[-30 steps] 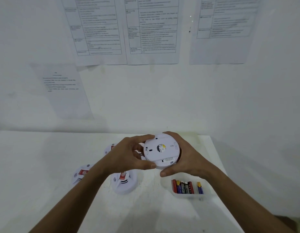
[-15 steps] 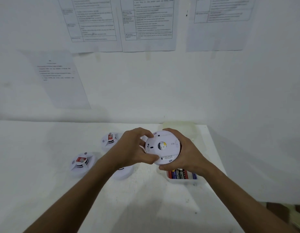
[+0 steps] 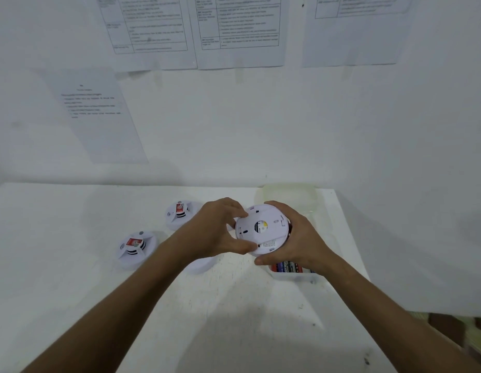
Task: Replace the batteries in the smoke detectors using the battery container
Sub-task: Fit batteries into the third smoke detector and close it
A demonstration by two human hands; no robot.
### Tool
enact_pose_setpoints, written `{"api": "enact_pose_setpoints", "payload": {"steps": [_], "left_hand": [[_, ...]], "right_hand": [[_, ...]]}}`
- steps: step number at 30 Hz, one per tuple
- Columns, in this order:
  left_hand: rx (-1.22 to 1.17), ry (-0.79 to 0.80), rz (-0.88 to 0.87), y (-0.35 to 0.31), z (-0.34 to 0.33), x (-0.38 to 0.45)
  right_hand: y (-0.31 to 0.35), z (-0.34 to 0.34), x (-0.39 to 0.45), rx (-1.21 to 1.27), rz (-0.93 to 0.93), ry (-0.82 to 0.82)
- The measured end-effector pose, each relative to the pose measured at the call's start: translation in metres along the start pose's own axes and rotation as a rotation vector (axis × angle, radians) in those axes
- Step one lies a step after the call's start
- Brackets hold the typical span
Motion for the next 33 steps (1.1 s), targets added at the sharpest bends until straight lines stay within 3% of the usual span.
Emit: {"api": "enact_pose_setpoints", "payload": {"steps": [7,13,17,28,33], "left_hand": [[0.113,0.040,-0.052,-0.003,-0.007,0.001],[0.092,-0.094,-0.056,0.000,-0.001,-0.003],[0.041,-0.152,0.040,0.024,-0.002,-0.011],[0.016,0.171,0.255,0.049,-0.106,-0.067],[0.092,0.225,0.287,0.055,-0.121,-0.069]], "right_hand": [[-0.007,-0.007,-0.002,-0.035,-0.014,0.037],[-0.012,-0.009,0.002,-0.047,-0.049,-0.036],[-0.015,0.012,-0.009,-0.019,-0.034,-0.016],[-0.040,0.046,-0.042,0.044,-0.139,0.004],[-0.040,0.043,-0.046,0.088,-0.143,0.023]]}}
Point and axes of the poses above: each hand's wrist, its own x-axis towards the middle knuckle, its own z-axis out of the back of the hand, y = z × x, the point moved 8 cm from there along x, towards the middle knuckle, and after that the axes turned 9 degrees about x, right-handed, at the moved point
